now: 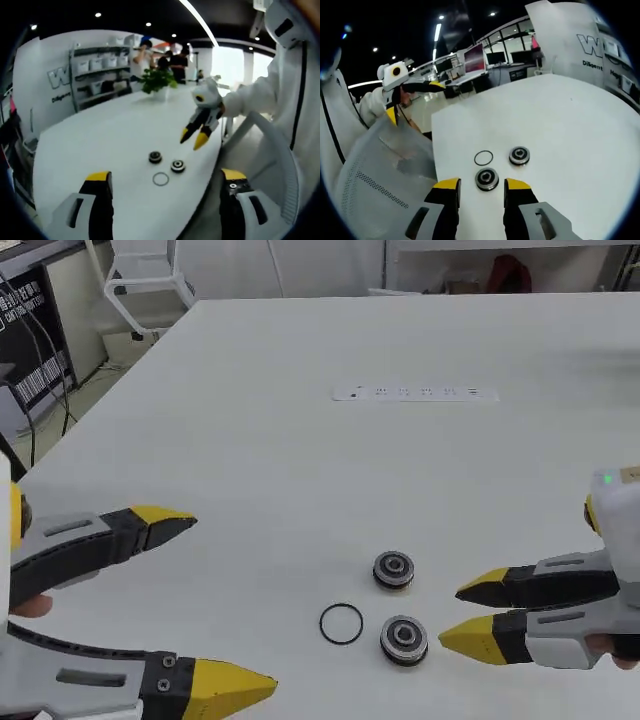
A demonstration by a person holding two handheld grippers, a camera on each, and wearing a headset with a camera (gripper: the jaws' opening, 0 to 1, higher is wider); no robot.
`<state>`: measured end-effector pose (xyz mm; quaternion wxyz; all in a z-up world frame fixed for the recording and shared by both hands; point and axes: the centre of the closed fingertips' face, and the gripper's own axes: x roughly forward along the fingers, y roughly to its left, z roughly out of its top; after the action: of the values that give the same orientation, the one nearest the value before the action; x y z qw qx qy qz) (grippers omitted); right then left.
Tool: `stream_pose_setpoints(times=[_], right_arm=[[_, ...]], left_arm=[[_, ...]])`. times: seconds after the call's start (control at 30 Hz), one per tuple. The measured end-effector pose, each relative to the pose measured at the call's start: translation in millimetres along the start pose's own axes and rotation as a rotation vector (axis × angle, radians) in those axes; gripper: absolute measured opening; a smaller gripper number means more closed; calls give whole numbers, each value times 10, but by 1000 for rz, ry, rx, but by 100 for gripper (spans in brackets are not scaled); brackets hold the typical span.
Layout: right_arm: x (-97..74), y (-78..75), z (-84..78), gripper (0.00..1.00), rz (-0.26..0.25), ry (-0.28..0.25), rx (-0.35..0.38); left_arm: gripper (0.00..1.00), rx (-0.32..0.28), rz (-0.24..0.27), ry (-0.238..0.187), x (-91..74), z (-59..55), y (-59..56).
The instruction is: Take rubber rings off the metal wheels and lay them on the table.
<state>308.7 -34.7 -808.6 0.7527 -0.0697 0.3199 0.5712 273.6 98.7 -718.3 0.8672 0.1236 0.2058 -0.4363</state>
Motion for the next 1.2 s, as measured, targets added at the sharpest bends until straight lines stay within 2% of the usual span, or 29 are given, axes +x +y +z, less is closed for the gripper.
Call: stream_pose_setpoints(times=[0.03,0.2,0.27,0.3,0.37,0.5,0.57,0.63,0.7,0.77,0.93,1.0,1.1,1.2], right_arm=[[8,-13,-17,31,-3,-4,8],[71,-56,-100,31,-8,-21,32],[126,-92,-93,30,-17,-60,77],[161,-96,-121,30,-10,-56,99],[194,-116,-150,30,-11,-50,94],[247,-118,-195,29,-15,-21,78],[257,-122,-214,29,-14,-15,72],[275,-131,-249,29,-15,0,68],[292,-123,-268,29,-16,14,44],[312,-98,-293,29,-8,33,18],[373,-87,-339,28,-12,66,-40],[382,-81,-345,27,-10,71,-47],[386,-59,-350,27,-6,72,-65],[392,-66,-350,26,-9,72,-73]], left_arm=[[88,26,-18,7,42,32,-15],[84,59,-88,5,232,146,-88],[81,73,-97,11,347,159,-72],[80,75,-104,15,399,160,-68],[78,89,-135,19,533,177,-85],[77,139,-186,41,691,173,-140],[76,140,-200,14,838,203,-145],[74,129,-213,7,935,197,-153],[70,132,-243,6,1039,164,-194],[65,103,-301,33,1121,72,-277],[58,43,-318,20,1352,-43,-271],[54,28,-322,25,1403,-115,-266],[45,7,-325,-3,1457,-202,-270],[39,2,-328,6,1491,-272,-281]])
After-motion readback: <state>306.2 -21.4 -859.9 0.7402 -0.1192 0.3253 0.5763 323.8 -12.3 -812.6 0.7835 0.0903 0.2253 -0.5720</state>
